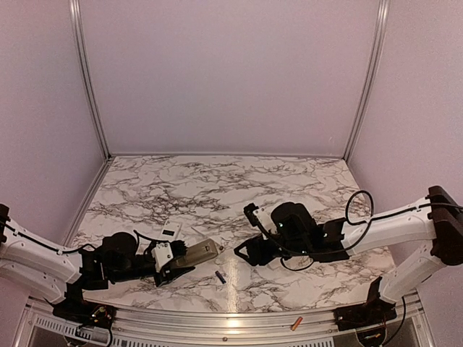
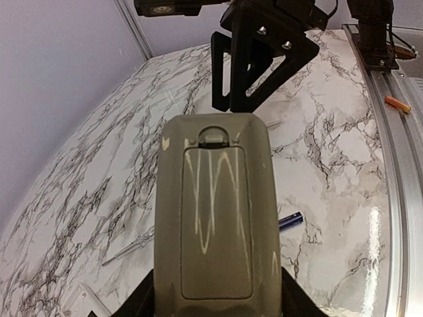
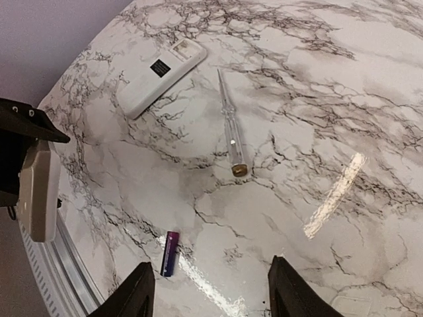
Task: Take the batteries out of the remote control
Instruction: Pass from the right arm to the left, then pick up the battery at the center of the board.
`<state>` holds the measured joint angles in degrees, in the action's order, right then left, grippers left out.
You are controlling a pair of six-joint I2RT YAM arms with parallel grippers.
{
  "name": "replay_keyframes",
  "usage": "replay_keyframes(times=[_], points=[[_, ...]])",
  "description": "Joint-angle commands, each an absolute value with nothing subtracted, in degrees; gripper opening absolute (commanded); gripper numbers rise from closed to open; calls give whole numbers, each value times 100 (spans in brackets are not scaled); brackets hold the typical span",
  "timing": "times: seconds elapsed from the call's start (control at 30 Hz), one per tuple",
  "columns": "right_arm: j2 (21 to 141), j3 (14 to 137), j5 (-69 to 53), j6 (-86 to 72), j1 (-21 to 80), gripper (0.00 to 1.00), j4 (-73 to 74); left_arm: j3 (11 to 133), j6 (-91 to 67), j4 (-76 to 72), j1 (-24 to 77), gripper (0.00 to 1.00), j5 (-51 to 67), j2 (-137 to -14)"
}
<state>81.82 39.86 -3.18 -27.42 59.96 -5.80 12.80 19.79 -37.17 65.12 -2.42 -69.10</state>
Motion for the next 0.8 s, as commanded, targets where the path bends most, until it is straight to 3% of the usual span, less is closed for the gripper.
replay_keyframes(times=[0.0,0.37,0.77], points=[[8727,4251,168,-2554,6414,56,-535,1317,1370,-3400,6588,19,-657,-6731],[10284,5230,847,-2700,7173,45,-336,1278,1088,-3297,6653,19,-846,-6624],[10788,5563,1142,-2788,7476,26,61,1395,1143,-3290,6661,21,-992,-6939]])
